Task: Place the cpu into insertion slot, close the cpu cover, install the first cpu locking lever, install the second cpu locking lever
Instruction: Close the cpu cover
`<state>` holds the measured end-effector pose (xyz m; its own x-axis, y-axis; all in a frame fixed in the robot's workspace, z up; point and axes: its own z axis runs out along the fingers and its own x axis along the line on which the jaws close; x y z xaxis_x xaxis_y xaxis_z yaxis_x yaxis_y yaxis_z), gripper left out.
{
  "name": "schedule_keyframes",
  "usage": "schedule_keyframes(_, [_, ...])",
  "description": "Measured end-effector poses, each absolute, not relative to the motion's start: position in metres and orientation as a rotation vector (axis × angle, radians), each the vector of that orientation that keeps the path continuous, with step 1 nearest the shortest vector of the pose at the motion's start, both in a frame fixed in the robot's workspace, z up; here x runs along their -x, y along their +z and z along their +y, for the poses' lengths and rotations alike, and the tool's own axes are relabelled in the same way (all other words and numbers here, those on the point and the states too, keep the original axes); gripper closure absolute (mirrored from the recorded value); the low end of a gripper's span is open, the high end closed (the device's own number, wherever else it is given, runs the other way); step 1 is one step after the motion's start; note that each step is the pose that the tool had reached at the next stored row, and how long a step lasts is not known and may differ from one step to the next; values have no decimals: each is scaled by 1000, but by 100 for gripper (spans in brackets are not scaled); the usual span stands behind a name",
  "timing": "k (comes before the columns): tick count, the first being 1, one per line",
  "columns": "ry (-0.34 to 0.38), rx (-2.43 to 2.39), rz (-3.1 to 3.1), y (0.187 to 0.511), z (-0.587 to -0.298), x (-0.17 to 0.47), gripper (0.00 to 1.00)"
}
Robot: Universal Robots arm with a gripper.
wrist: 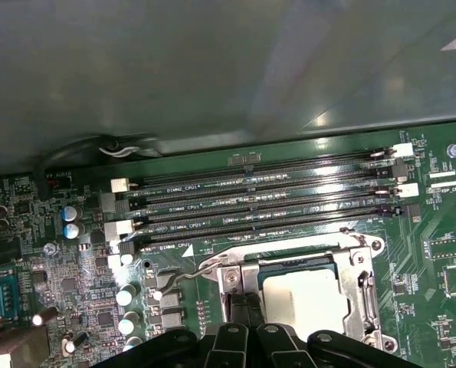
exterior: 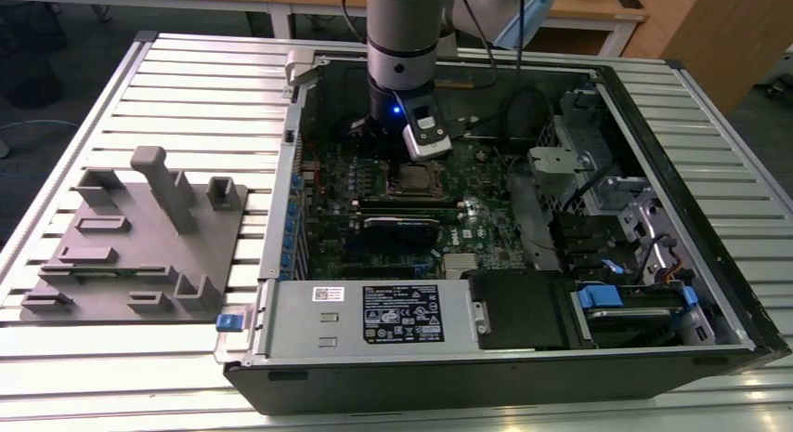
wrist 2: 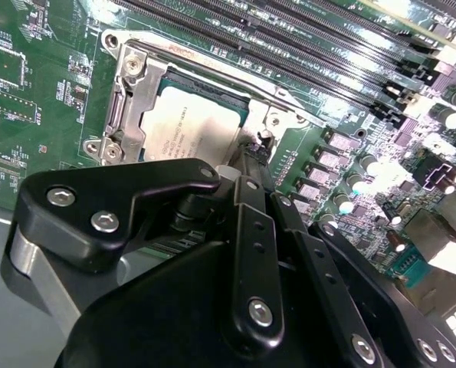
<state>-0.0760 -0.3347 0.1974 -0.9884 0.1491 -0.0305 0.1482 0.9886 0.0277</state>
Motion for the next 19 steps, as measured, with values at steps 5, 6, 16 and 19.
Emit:
schedule_keyframes(5, [40, -232, 3100, 202, -335, 76, 90])
schedule_keyframes(6, [40, -232, 3100, 203, -335, 76, 90])
schedule_keyframes(16, [40, -232, 3100, 208, -335, 76, 90])
schedule_keyframes(19, [39, -232, 3100, 208, -335, 72, 90])
